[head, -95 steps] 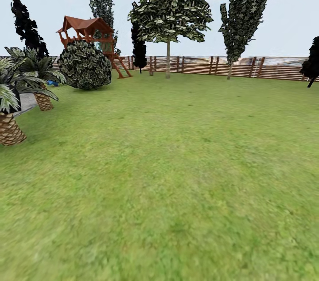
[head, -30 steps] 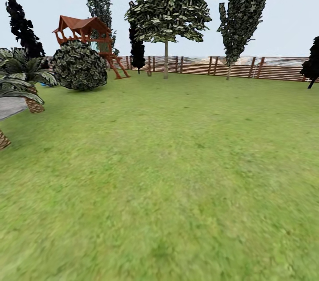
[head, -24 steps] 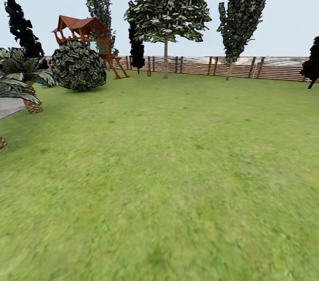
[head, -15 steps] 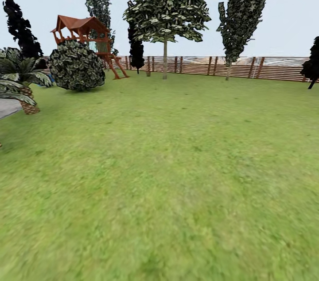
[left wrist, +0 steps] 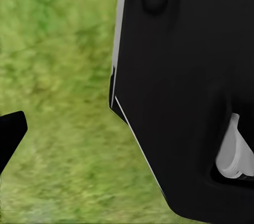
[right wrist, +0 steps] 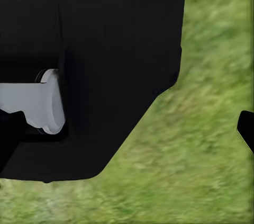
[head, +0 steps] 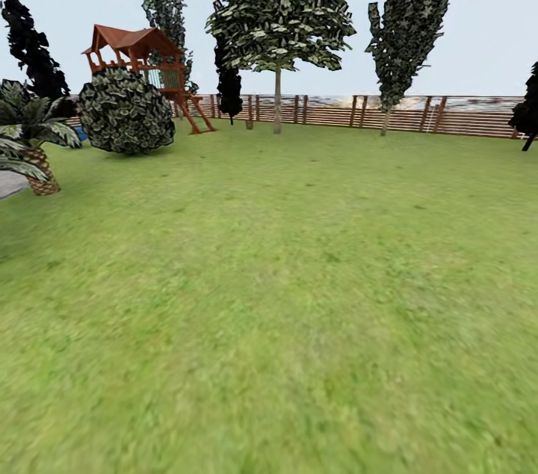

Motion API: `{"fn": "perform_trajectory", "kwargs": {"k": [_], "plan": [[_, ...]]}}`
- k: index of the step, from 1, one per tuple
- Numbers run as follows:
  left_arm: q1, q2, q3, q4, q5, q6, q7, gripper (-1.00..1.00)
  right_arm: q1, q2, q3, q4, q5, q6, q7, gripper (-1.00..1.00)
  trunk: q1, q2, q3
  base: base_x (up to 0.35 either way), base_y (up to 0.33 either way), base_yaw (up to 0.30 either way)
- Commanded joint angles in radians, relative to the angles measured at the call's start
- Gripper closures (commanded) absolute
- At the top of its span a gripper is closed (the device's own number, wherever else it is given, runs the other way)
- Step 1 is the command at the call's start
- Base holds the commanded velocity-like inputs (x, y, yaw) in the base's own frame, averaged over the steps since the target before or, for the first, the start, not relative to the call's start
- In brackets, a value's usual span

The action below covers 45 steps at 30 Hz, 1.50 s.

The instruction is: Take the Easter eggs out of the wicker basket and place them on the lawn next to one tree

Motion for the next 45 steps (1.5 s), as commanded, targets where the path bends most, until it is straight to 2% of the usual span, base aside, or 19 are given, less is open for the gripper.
{"fn": "perform_trajectory", "kwargs": {"k": [1,37,41,45], "plan": [[-0.001,0.0,0.0,0.001,0.008,-0.003,0.0,-1.0,0.0,0.0,-0.001,0.0,0.0,-0.003,-0.001,-1.0,0.001,-0.002,-0.002,0.336,-0.006,0.0],[-0.001,0.013,-0.002,0.001,0.008,-0.004,0.005,-1.0,0.0,0.0,-0.001,0.0,0.0,-0.003,-0.001,-1.0,0.001,-0.002,-0.002,0.338,0.003,0.0],[-0.001,0.015,-0.002,0.001,0.026,-0.004,0.004,-1.0,0.0,0.0,-0.001,0.0,0.0,-0.003,-0.001,-1.0,0.001,-0.002,-0.002,0.311,0.11,0.0],[-0.001,0.016,-0.002,0.001,0.061,-0.004,0.004,-1.0,0.0,0.0,-0.001,0.0,0.0,-0.003,-0.001,-1.0,0.001,-0.002,-0.002,0.298,0.145,0.0]]}}
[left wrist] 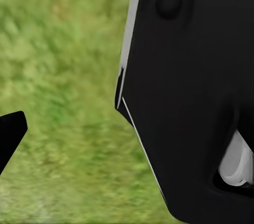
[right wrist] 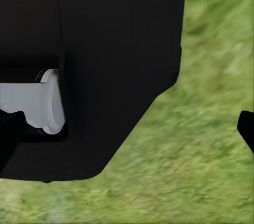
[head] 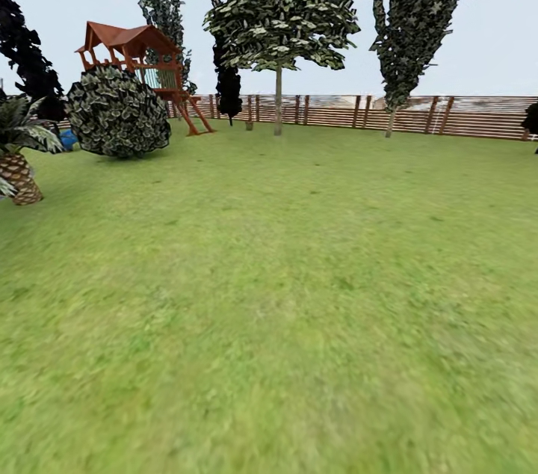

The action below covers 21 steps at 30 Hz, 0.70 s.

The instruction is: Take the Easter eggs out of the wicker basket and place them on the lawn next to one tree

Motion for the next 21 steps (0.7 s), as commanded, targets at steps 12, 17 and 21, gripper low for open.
{"fn": "perform_trajectory", "kwargs": {"k": [12,17,21], "plan": [[-0.001,0.004,-0.003,0.001,0.017,0.0,0.001,-1.0,0.0,0.001,-0.001,0.0,0.0,-0.003,-0.001,-1.0,0.001,-0.002,-0.002,0.319,0.068,0.0],[-0.001,0.005,-0.003,0.001,0.016,0.002,0.001,-1.0,0.0,0.0,-0.001,0.0,0.0,-0.003,-0.001,-1.0,0.001,-0.002,-0.002,0.338,0.005,0.0],[-0.001,0.005,-0.003,0.001,0.016,0.001,0.001,-1.0,0.0,0.0,-0.001,0.0,0.0,-0.003,-0.001,-1.0,0.001,-0.002,-0.002,0.339,0.001,0.0]]}}
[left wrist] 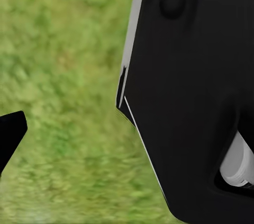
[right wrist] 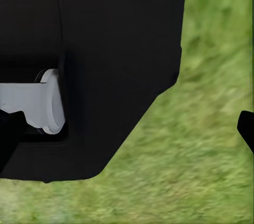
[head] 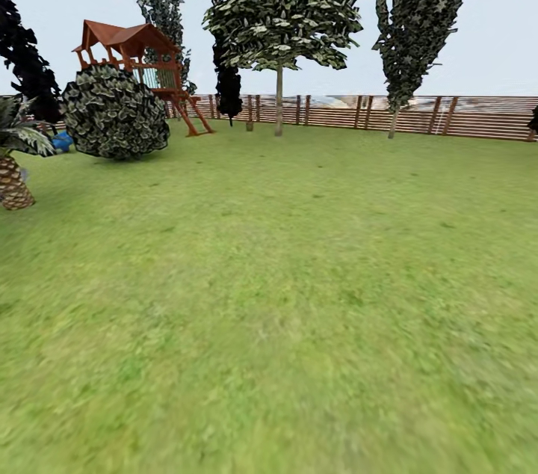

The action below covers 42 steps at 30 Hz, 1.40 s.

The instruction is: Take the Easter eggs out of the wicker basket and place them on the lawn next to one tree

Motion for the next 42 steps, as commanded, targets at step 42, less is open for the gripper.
{"fn": "perform_trajectory", "kwargs": {"k": [42], "plan": [[0.018,0.071,-0.001,0.003,0.005,-0.017,0.002,-1.0,0.0,0.0,-0.001,0.0,0.0,-0.003,-0.001,-1.0,0.001,-0.002,-0.002,0.338,-0.016,0.0]]}}
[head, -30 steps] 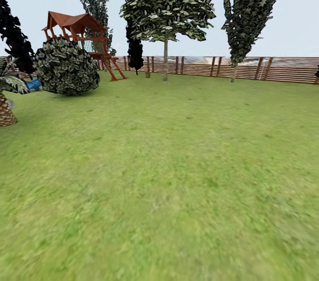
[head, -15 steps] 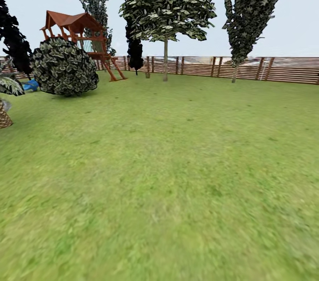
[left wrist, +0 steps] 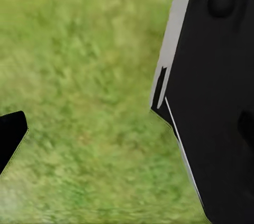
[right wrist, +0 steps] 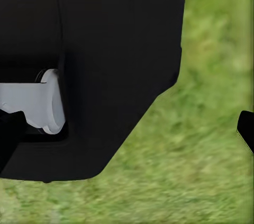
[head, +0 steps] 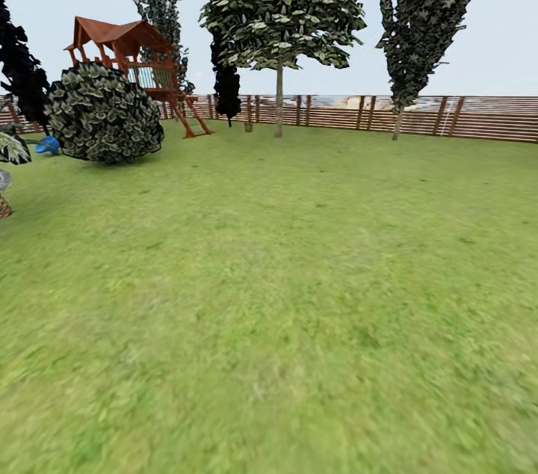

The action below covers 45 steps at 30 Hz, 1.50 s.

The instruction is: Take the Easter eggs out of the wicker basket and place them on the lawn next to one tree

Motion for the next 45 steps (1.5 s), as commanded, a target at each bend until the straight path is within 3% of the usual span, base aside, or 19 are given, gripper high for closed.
{"fn": "perform_trajectory", "kwargs": {"k": [1,45], "plan": [[0.001,0.004,-0.001,0.0,0.004,-0.003,0.001,-1.0,0.0,0.0,-0.001,0.0,0.0,-0.002,-0.001,-1.0,0.001,-0.002,-0.001,0.333,-0.005,0.0],[-0.001,0.007,-0.006,-0.002,0.0,-0.003,0.0,-1.0,0.0,0.0,-0.001,0.0,0.0,-0.003,-0.001,-1.0,0.001,-0.002,-0.001,0.337,-0.019,0.0]]}}
